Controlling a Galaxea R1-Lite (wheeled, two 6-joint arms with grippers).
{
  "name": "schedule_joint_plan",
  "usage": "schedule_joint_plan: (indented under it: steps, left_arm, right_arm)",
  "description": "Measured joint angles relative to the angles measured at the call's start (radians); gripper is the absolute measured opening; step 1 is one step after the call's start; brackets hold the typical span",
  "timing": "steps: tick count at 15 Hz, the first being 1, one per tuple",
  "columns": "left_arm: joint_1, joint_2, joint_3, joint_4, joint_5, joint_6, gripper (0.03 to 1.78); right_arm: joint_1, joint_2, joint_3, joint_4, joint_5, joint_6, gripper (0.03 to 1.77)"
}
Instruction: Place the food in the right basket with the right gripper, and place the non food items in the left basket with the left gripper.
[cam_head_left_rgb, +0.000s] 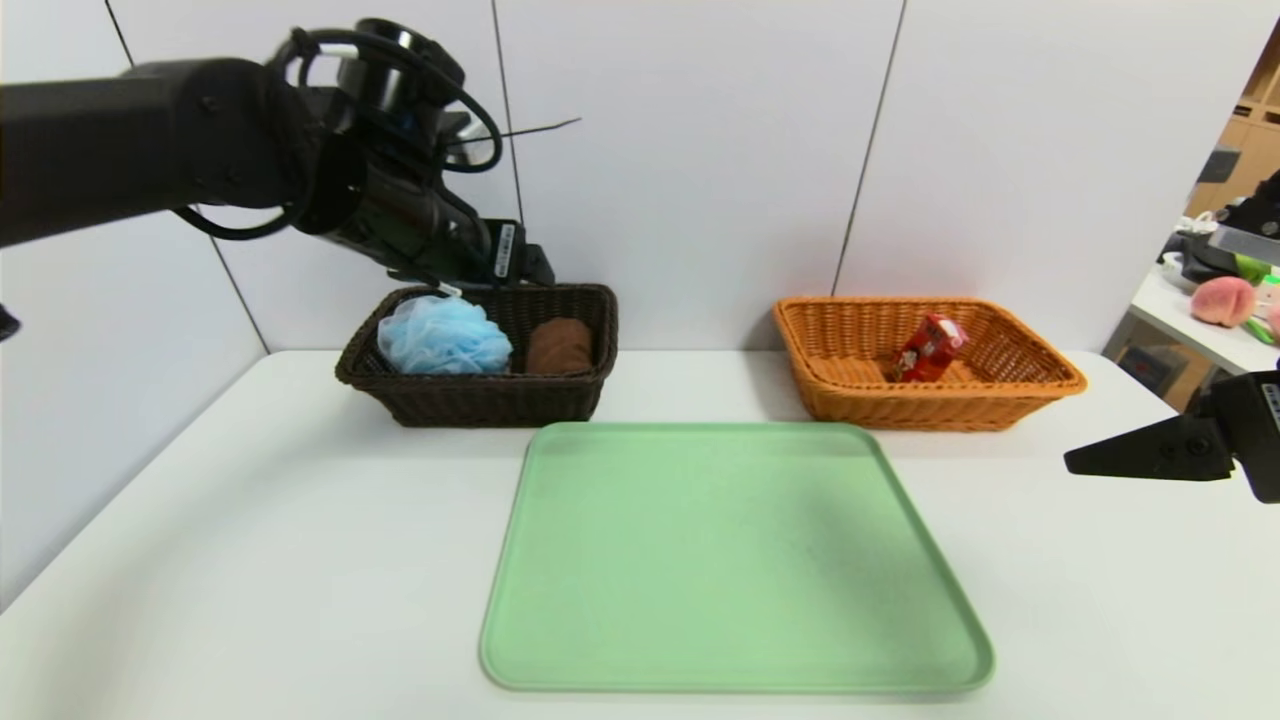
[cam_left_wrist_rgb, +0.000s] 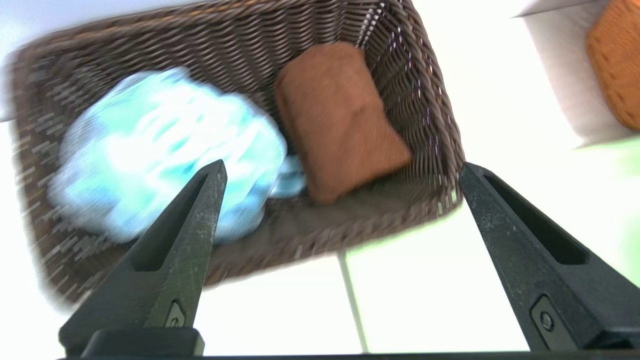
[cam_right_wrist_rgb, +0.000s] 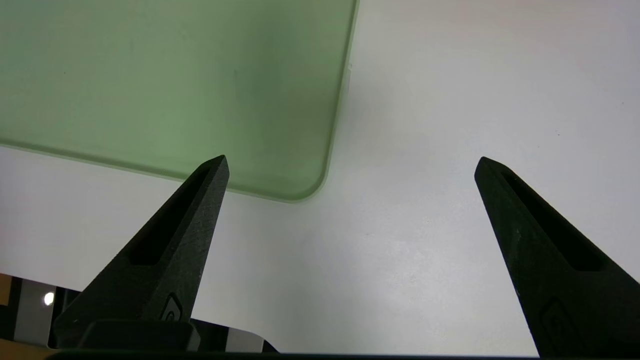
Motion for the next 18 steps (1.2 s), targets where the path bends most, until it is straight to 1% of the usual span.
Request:
schedule_joint_plan:
  steps: [4, 6, 8, 10, 14, 18]
  left_arm:
    - [0.019, -0.181, 0.016, 0.188, 0.003, 0.040, 1.67]
    - [0.033, -0.298, 0.080, 0.249, 0.005, 0.086, 1.67]
    - [0.050, -0.427, 0.200, 0.266, 0.009, 0.123, 1.68]
    - [0.082, -0.553, 0.328, 0.270, 0.013, 0.138, 1.69]
    - [0.135, -0.789, 0.551, 0.270, 0.021, 0.129, 1.69]
    - [0.256, -0.970, 0.740, 0.223, 0.008, 0.116, 1.69]
  right_arm:
    - [0.003, -0.065, 0.003, 0.000, 0.001, 0.000, 1.70]
    - [0.003, -0.112, 0.023, 0.001, 0.000, -0.003, 1.70]
    - [0.000, -0.167, 0.054, 0.003, 0.000, -0.006, 1.70]
    - [-0.017, -0.226, 0.082, 0.003, -0.001, -0.007, 1.70]
    - [-0.080, -0.341, 0.150, 0.003, 0.005, -0.010, 1.70]
    - [-0.135, -0.464, 0.225, 0.002, 0.007, -0.014, 1.70]
